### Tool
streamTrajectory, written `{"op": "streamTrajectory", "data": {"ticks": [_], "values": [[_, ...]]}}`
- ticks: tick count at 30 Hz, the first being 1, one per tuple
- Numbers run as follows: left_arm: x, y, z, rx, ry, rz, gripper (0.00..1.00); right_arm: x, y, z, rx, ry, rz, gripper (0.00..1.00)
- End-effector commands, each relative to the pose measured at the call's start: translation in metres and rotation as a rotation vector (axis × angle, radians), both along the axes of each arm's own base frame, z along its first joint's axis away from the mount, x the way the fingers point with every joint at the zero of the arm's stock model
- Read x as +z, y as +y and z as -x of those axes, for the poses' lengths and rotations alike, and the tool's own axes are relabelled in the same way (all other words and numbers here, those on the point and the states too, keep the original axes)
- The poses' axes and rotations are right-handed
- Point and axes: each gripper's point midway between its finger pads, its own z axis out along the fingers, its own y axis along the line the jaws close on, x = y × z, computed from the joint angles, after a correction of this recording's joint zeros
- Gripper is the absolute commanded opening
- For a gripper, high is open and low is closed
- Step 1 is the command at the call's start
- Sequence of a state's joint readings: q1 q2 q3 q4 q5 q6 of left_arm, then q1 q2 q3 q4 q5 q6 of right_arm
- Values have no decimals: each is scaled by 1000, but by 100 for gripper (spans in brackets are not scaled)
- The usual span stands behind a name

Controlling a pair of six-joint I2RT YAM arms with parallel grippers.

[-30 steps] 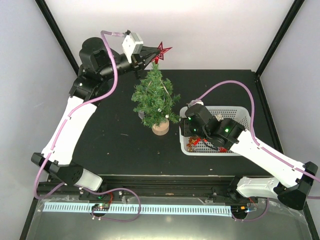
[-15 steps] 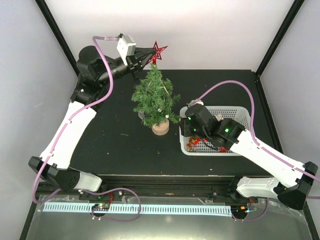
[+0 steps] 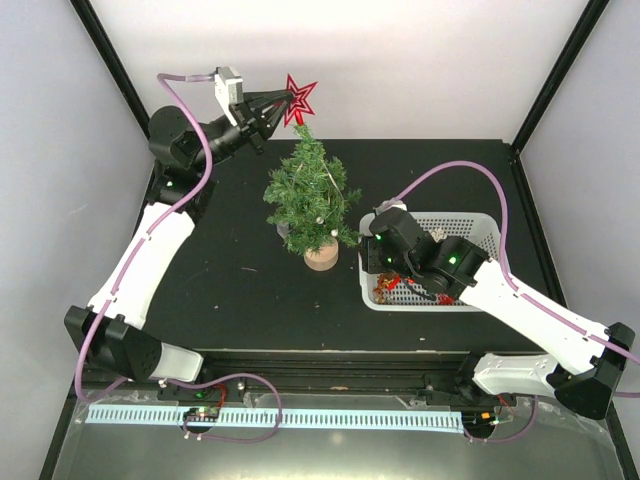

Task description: Decorate the small christmas tree

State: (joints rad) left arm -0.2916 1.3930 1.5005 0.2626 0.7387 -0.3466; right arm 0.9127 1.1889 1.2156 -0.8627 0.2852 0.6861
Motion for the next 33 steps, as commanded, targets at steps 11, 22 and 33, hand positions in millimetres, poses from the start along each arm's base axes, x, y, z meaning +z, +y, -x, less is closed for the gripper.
{"op": "streamTrajectory", "data": {"ticks": [11, 22, 33], "values": [[10, -1, 19, -135, 14, 64, 13, 7, -3, -1, -21, 1, -22, 55], [10, -2, 24, -143, -15, 34, 27, 11, -4, -1, -23, -12, -22, 55], [15, 27, 29, -106, -4, 62, 41, 17, -2, -4, -20, -31, -21, 56]]}}
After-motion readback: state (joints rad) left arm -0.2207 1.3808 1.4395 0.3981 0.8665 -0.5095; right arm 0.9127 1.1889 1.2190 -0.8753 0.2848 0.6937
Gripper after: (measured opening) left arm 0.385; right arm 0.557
